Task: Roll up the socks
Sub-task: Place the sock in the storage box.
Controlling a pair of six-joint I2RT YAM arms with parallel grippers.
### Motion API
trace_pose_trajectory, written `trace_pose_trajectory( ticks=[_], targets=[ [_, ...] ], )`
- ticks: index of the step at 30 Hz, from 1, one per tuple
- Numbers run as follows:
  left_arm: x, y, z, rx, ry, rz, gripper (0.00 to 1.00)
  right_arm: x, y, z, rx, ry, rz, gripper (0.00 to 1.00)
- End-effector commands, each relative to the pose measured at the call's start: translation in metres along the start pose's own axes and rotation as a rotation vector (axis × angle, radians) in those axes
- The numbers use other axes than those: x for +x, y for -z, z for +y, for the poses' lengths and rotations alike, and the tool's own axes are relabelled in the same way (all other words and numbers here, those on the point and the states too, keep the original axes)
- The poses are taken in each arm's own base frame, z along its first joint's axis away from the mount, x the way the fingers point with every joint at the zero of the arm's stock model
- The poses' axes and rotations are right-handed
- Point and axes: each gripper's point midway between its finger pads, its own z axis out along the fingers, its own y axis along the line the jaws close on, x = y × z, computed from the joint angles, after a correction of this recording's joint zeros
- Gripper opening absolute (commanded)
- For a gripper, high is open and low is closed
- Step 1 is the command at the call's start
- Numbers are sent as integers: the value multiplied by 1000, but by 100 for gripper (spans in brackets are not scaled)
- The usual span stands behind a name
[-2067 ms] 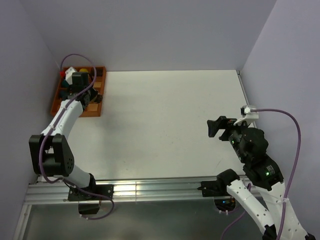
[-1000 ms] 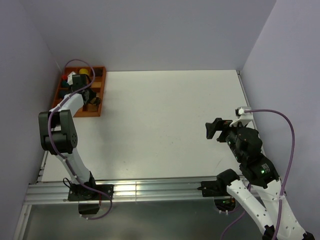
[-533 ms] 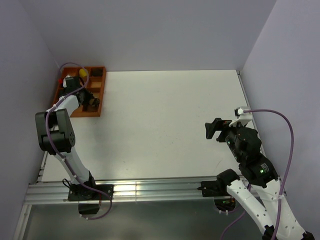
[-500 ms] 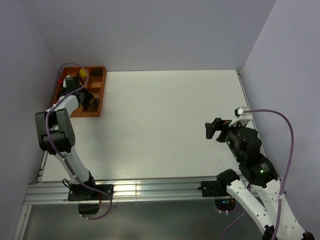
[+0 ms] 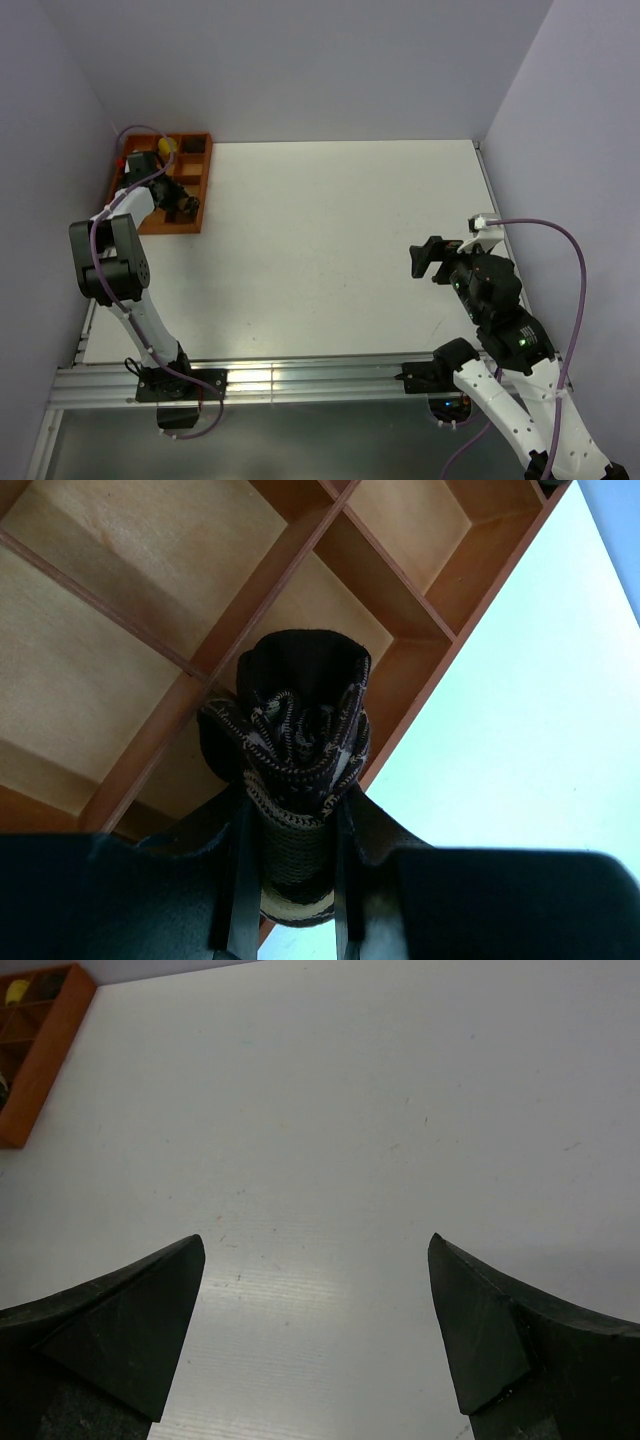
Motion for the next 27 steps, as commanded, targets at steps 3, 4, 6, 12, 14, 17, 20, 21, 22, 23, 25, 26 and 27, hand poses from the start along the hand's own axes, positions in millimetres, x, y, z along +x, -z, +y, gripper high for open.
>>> trace_pose_trajectory(
  ticks=[3,4,6,12,14,17,20,21,22,23,25,26,27],
  targets=[
    [11,-11,23,-90,-30,55,0,-7,-3,0,-1,2,-38,99],
    [13,-12,25,-100,-36,65,0,-6,-3,0,-2,3,-34,99],
    [16,-15,28,-111,-42,80,0,-6,-3,1,-4,1,-37,99],
    [13,-19,45,-192,-68,56,0,-6,-2,1,-5,3,-40,99],
    [13,-19,49,-213,-78,54,0,-5,-2,0,-3,4,-39,99],
    [8,-15,52,-232,-97,36,0,-6,-2,-1,4,5,-43,99],
    [4,-11,50,-223,-118,26,0,-7,-1,-1,5,5,-46,99],
    [5,-11,50,-219,-122,29,0,-7,-2,-1,5,6,-45,99],
    [5,-9,48,-212,-128,29,0,-7,-1,-1,5,5,-46,99],
    [6,-8,48,-208,-131,32,0,-8,-1,-1,4,5,-47,99],
    [3,-4,46,-201,-136,23,0,-8,-1,-1,7,5,-48,99],
    [6,-3,48,-201,-139,29,0,-8,-1,-2,9,7,-47,99],
    [6,-2,47,-196,-141,27,0,-8,0,-2,10,6,-51,99]
  ],
)
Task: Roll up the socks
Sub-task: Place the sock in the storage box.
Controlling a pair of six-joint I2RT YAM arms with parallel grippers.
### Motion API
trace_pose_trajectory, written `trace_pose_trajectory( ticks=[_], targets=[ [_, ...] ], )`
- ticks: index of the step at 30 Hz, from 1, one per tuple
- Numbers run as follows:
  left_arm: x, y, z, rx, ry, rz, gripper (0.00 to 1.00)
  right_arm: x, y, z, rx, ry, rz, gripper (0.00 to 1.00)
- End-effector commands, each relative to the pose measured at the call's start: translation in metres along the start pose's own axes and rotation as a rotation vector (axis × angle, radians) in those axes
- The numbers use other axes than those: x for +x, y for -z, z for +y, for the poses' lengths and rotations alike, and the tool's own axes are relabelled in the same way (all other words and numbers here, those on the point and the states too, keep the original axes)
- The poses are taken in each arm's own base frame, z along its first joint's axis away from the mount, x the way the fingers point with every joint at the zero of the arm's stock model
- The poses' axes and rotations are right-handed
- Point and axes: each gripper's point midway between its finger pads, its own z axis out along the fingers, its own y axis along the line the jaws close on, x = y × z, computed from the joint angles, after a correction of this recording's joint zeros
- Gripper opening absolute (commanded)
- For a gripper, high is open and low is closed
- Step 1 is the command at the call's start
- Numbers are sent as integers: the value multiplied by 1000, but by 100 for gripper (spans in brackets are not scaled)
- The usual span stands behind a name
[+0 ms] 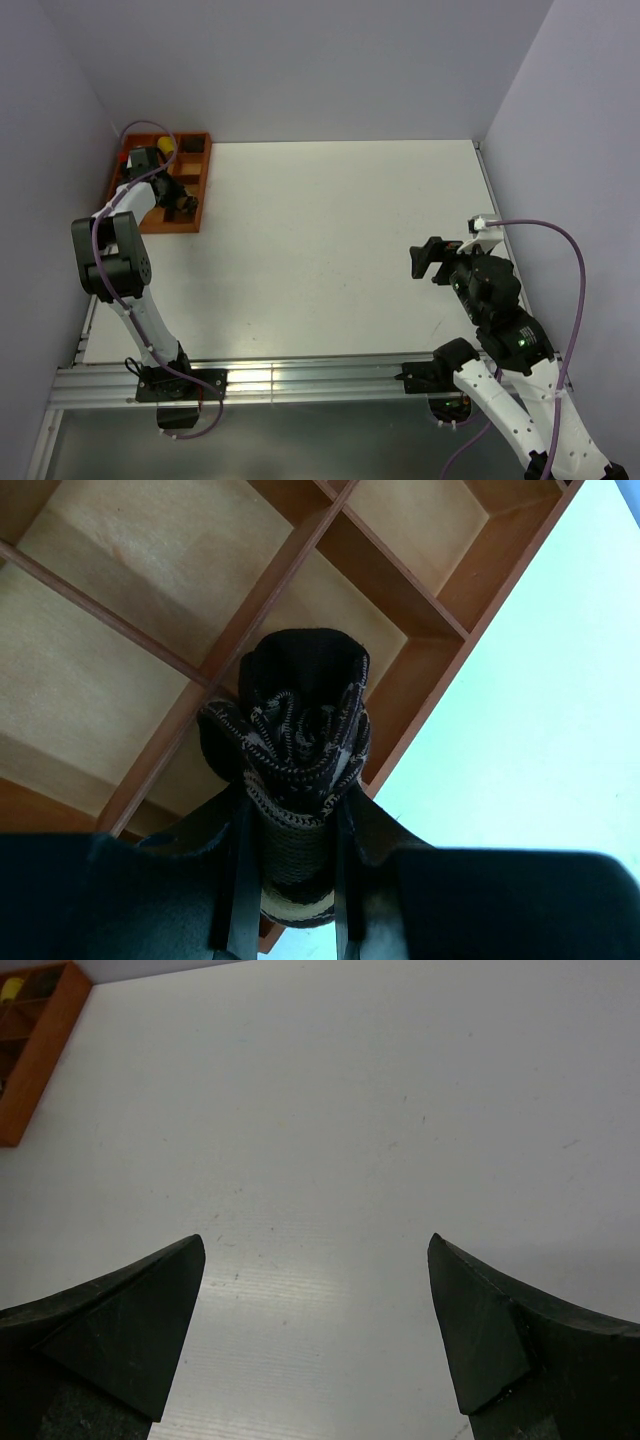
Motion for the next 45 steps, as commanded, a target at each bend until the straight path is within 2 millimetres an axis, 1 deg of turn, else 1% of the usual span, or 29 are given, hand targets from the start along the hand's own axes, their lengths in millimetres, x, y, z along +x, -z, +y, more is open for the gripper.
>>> trace_pose_trajectory(
  ticks=[1,5,9,16,17,22,29,37,45],
  targets=[
    [13,3,39,-129,-67,23,0,-11,0,-1,5,4,-53,99],
    [12,10,38,-119,-69,9,0,-11,1,-1,4,4,-55,99],
    [14,12,39,-116,-66,15,0,-11,2,-1,1,3,-58,99],
    [22,1,44,-108,-74,39,0,-11,4,-1,1,3,-66,99],
    [20,0,43,-105,-74,39,1,-12,4,-1,-1,3,-66,99],
    [37,-9,46,-91,-67,102,0,-12,3,0,-3,1,-66,99],
    [59,-9,59,-133,-42,175,0,-10,2,0,-4,3,-60,99],
    [63,1,62,-160,-3,182,0,-10,1,0,-5,1,-62,99],
    [73,-1,68,-199,1,232,0,-11,1,0,-3,1,-63,99]
  ],
)
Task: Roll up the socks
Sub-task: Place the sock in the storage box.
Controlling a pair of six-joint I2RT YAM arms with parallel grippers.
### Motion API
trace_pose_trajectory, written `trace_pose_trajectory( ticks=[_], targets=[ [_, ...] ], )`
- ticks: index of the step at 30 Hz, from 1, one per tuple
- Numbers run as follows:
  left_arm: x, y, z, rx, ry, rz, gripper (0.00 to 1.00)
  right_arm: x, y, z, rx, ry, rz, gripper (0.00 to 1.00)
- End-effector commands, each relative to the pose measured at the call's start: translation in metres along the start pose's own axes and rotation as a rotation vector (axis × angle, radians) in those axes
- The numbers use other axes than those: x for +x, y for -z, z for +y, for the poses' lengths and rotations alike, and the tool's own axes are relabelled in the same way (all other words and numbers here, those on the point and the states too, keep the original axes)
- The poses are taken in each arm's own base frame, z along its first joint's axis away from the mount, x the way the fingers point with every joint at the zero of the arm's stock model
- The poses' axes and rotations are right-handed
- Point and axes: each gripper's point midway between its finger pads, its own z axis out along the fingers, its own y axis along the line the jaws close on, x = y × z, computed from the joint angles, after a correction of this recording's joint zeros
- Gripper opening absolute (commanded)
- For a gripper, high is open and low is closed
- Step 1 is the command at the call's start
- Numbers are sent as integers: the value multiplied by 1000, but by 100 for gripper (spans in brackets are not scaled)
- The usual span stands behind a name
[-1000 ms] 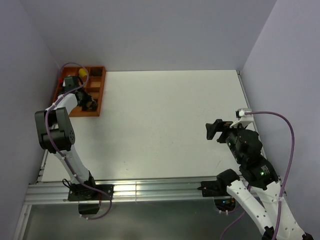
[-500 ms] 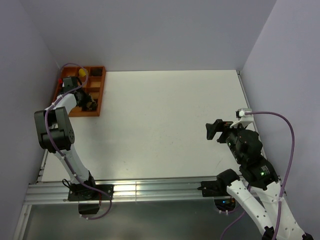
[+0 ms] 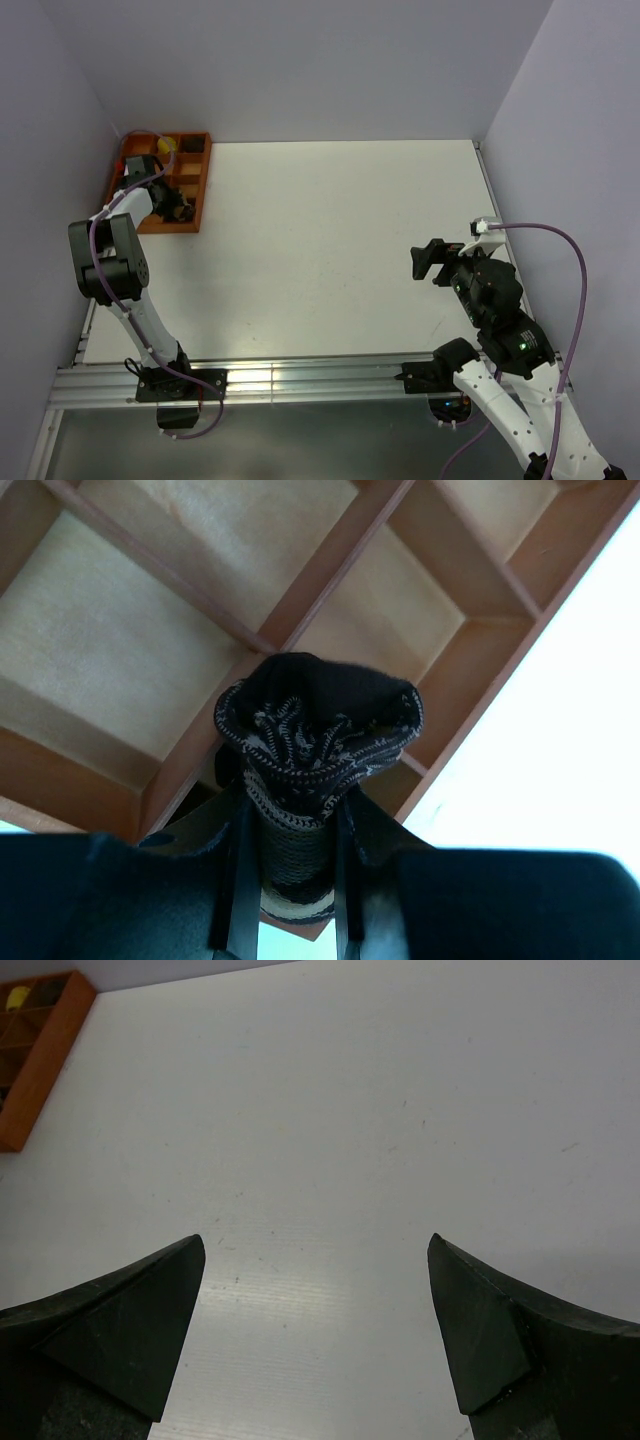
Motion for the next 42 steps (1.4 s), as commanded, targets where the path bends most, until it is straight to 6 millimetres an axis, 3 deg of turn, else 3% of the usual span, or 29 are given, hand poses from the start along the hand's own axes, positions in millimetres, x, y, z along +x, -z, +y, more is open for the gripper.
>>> trace_pose_trajectory(
  ticks=[1,22,28,42],
  targets=[
    [59,-7,46,-175,-11,209,0,-10,-1,0,3,5,-44,99],
    [97,-30,79,-318,-63,388,1,-6,-4,2,-6,7,-36,99],
    [103,-28,77,-322,-84,377,15,-3,-5,2,-6,6,-22,99],
    [19,22,29,-252,-87,135,57,-5,-2,3,-16,8,-27,98]
  ],
)
